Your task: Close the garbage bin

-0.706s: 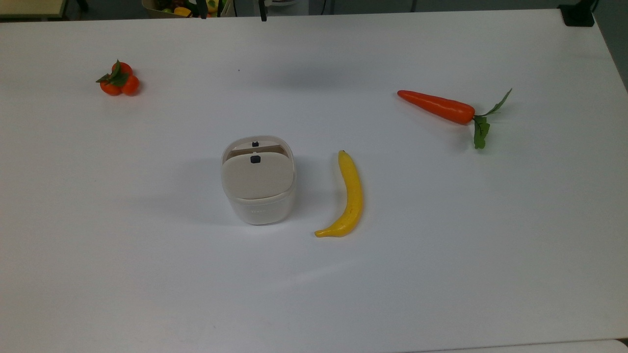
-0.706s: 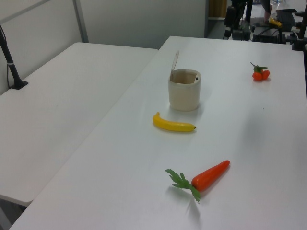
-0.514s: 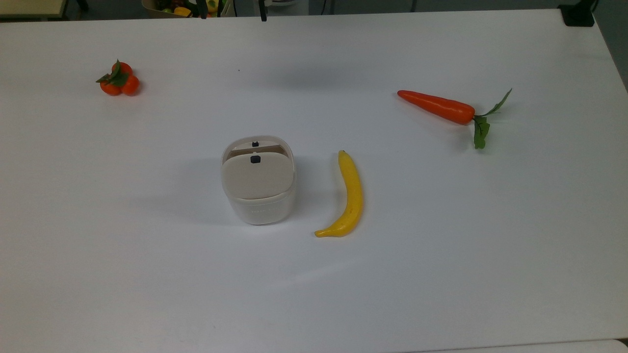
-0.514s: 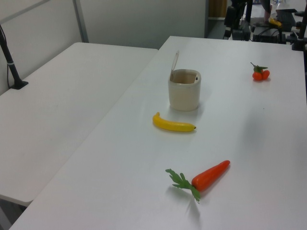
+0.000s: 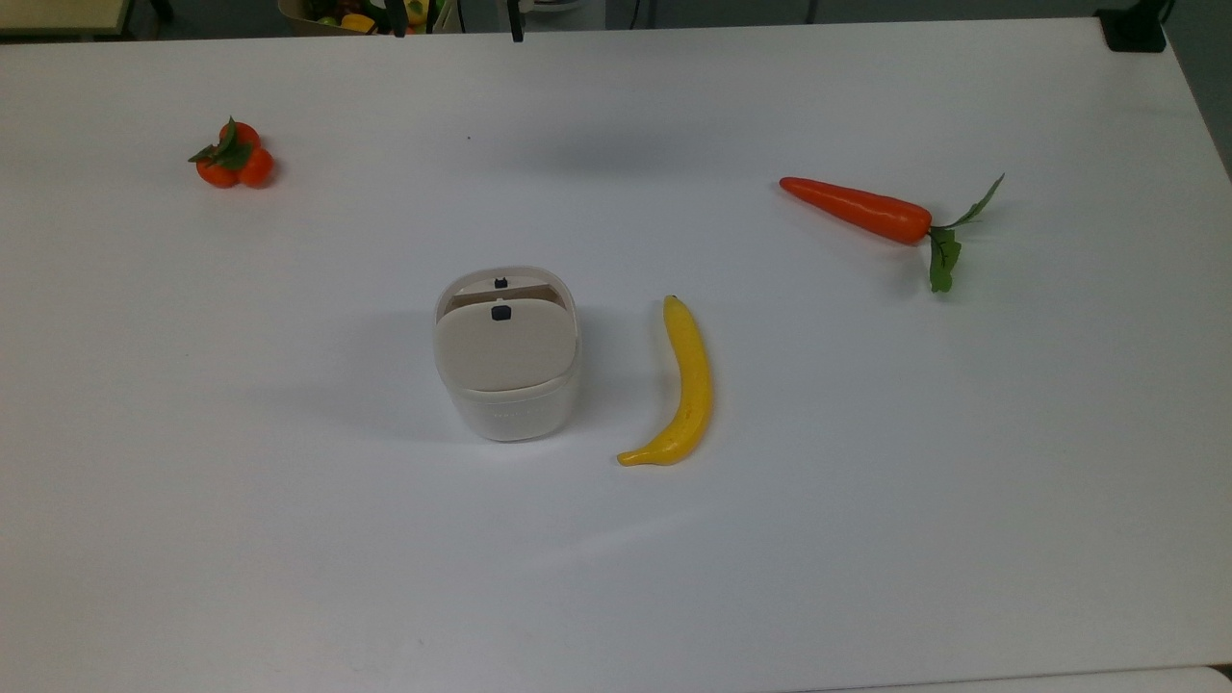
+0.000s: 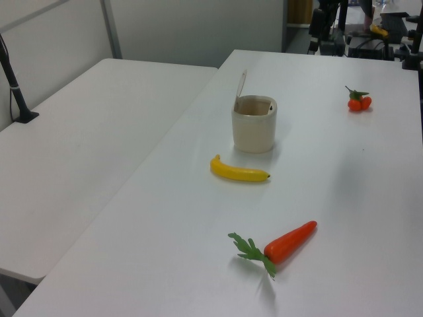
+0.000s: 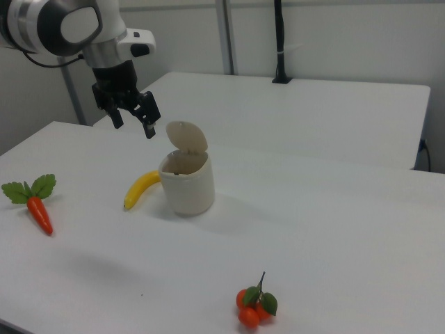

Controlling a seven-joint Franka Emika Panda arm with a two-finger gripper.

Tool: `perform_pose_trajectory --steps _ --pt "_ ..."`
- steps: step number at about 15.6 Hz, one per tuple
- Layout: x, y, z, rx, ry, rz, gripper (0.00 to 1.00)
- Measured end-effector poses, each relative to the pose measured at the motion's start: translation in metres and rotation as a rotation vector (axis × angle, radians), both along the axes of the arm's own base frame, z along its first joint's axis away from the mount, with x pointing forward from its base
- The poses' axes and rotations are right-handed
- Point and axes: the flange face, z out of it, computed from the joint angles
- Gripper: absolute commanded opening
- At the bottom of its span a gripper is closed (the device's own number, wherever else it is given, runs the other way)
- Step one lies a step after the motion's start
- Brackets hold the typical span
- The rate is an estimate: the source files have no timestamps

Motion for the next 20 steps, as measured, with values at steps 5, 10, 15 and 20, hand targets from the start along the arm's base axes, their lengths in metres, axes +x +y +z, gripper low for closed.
perform_pose_trajectory --steps 5,10,15,20 --pt "0.0 0.0 0.0 0.0 0.0 0.0 1.0" --pt "0.0 0.0 -0.0001 0.0 0.0 0.0 1.0" --pt "0.0007 -0.0003 -0.0019 -0.001 0.003 0.004 0.62" --pt "0.0011 -0.0013 -0.003 -0.007 0.003 0.058 0.13"
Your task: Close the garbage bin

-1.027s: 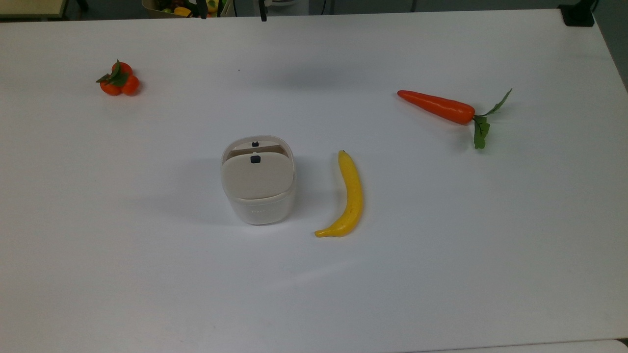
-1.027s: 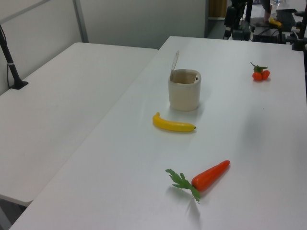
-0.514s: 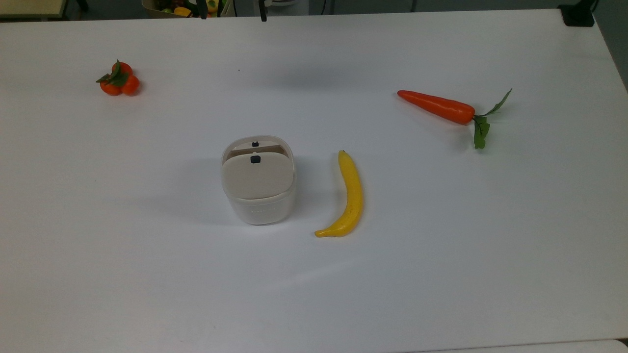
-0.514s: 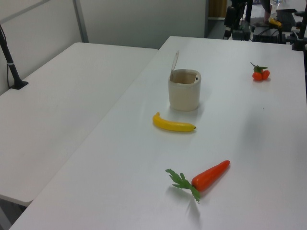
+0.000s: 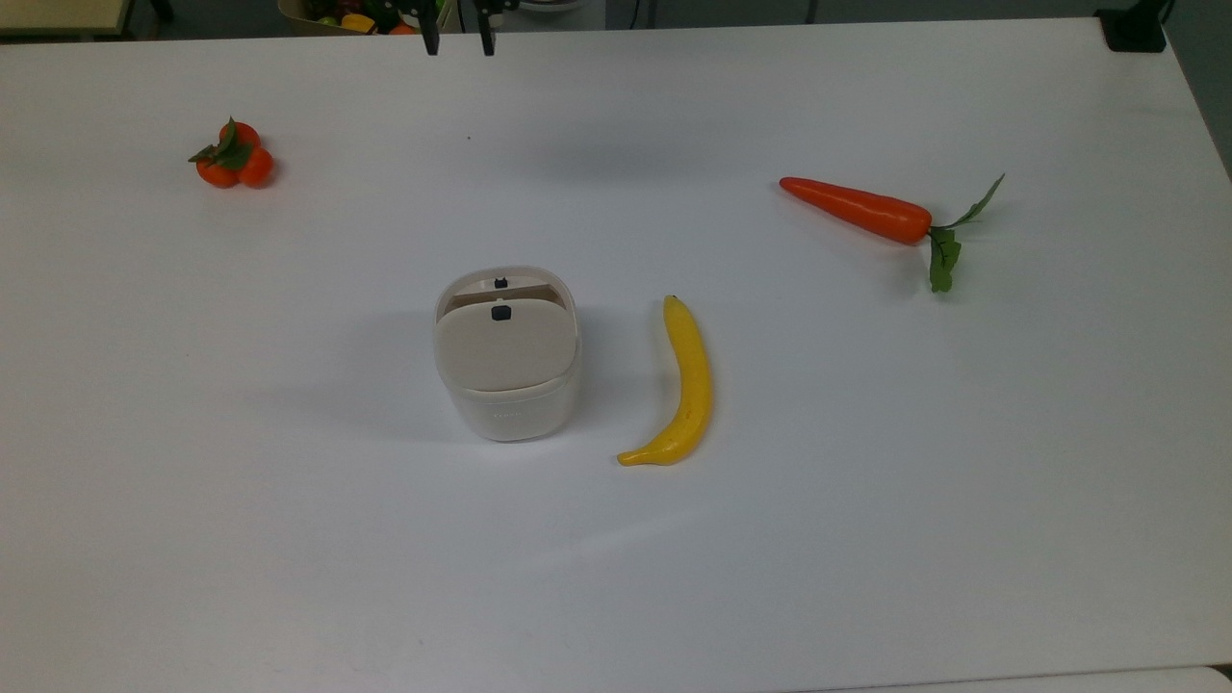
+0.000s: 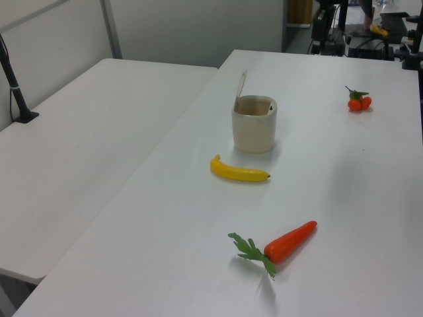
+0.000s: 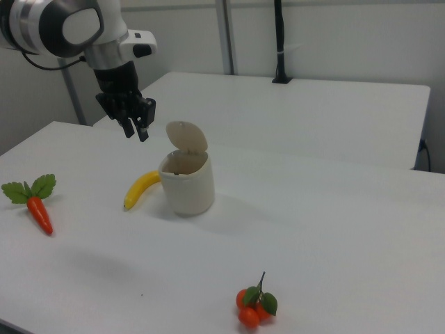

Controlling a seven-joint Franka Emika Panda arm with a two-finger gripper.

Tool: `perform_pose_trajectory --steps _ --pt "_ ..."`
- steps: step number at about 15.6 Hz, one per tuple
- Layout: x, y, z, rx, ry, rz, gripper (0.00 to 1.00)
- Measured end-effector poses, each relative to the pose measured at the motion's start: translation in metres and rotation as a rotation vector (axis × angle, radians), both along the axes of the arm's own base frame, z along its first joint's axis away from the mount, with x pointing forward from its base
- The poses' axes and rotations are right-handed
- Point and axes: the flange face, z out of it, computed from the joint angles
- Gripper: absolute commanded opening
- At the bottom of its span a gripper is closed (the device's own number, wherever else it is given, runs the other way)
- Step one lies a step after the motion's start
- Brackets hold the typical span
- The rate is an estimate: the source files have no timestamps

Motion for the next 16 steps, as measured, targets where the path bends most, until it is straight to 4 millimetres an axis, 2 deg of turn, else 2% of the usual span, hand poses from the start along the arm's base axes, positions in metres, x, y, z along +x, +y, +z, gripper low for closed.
perform_pose_trajectory --steps 1,3,16 --pt "0.0001 -0.0001 -0.0001 -0.001 0.0 0.006 0.05" --pt "0.0003 -0.0001 -0.0008 -0.001 0.001 0.011 0.0" --pt "0.0074 0.002 -0.0054 0.025 -0.018 0.01 0.0"
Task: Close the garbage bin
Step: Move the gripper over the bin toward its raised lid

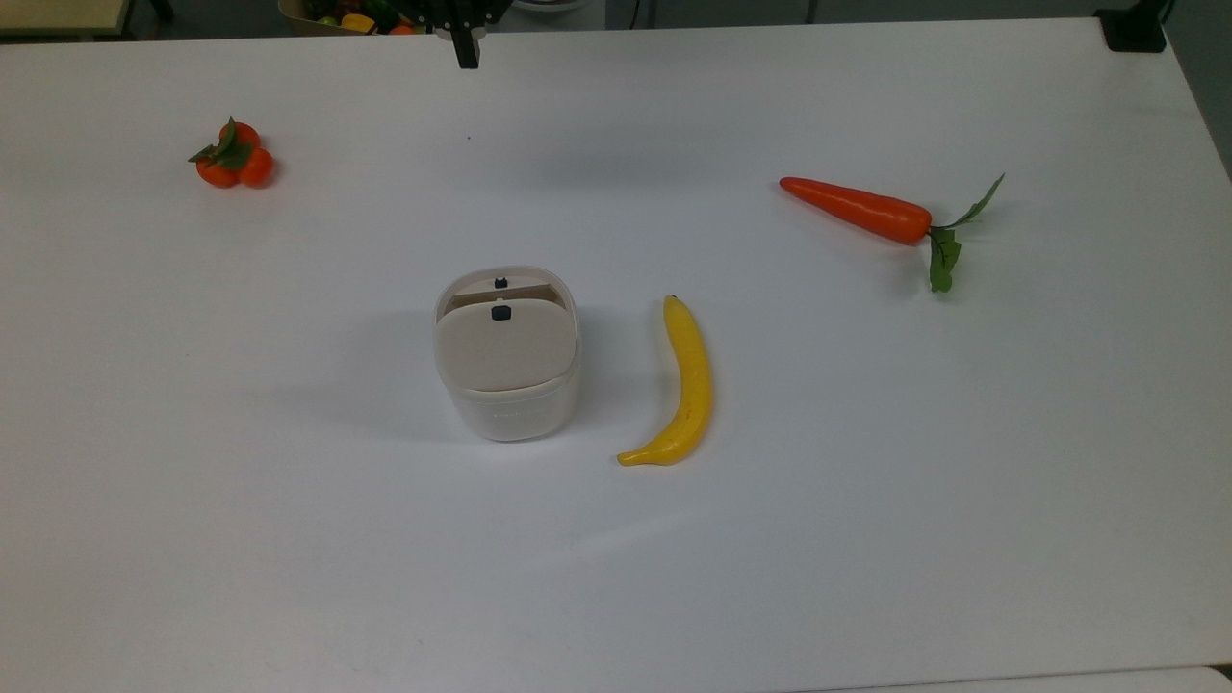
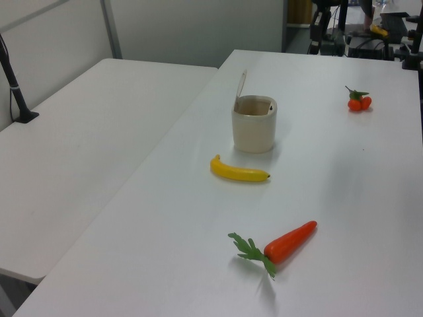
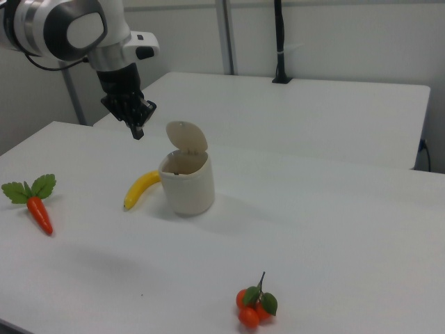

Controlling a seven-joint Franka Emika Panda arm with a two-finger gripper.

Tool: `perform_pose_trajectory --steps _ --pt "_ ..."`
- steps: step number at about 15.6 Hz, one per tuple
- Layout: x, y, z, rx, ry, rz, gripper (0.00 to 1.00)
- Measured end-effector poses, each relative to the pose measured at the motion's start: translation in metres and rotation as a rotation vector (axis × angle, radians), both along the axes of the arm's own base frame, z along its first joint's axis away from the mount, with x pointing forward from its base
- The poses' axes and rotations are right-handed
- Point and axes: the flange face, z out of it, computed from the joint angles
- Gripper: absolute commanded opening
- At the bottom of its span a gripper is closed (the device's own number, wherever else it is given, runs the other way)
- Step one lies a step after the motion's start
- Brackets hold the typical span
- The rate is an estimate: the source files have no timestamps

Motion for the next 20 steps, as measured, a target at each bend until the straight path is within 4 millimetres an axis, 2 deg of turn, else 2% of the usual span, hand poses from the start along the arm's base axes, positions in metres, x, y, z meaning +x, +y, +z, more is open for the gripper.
perform_pose_trajectory --steps 8,14,20 --pt "0.042 -0.001 -0.008 0.008 -0.224 -0.023 0.0" --pt "0.06 -0.003 -0.006 0.009 -0.359 -0.037 0.0" --pt "0.09 0.001 -0.033 0.005 -0.479 -0.043 0.0"
